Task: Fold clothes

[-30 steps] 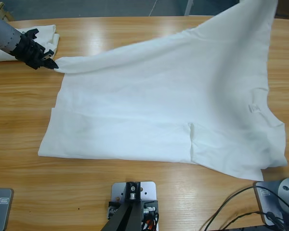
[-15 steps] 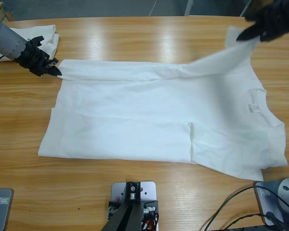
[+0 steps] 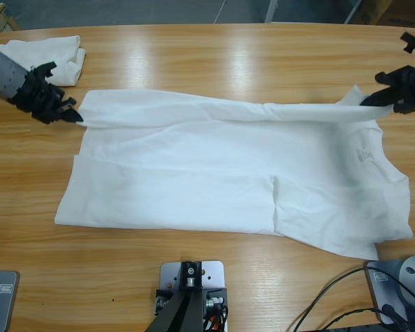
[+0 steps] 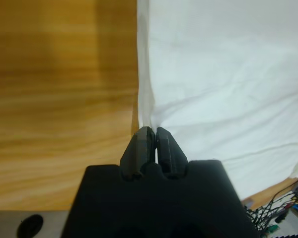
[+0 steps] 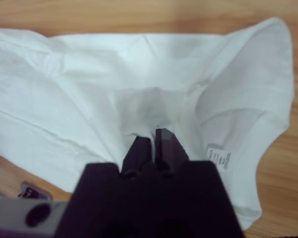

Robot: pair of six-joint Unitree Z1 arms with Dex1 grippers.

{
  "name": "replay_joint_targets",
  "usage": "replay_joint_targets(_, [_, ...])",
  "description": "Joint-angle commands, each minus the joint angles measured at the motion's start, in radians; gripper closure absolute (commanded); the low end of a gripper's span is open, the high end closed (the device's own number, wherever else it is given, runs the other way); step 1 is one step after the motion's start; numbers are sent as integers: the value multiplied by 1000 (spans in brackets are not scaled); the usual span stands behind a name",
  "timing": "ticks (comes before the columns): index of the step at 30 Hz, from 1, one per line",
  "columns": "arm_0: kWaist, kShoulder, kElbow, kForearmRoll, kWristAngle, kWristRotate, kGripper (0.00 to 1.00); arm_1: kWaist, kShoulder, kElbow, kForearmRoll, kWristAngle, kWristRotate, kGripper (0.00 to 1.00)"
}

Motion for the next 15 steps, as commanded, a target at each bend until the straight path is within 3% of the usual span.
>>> replay_joint_targets(1, [-27, -10, 117, -64, 13, -20, 1000, -21, 87, 92, -67, 20, -2, 1000])
replay_joint_targets(5, [-28, -22, 123, -68, 13, -31, 1000, -76, 5, 123, -64, 13, 9, 1000])
replay_joint_targets(7, [-28, -30, 117, -68, 13, -33, 1000, -127, -25, 95, -65, 56, 8, 1000])
replay_joint_targets(12, [-24, -90, 87, -53, 12, -39, 1000, -165, -83, -112, 121, 102, 3, 1000])
replay_joint_targets(15, [-23, -108, 70, -40, 7, -43, 1000, -165, -104, -114, 181, 103, -8, 1000])
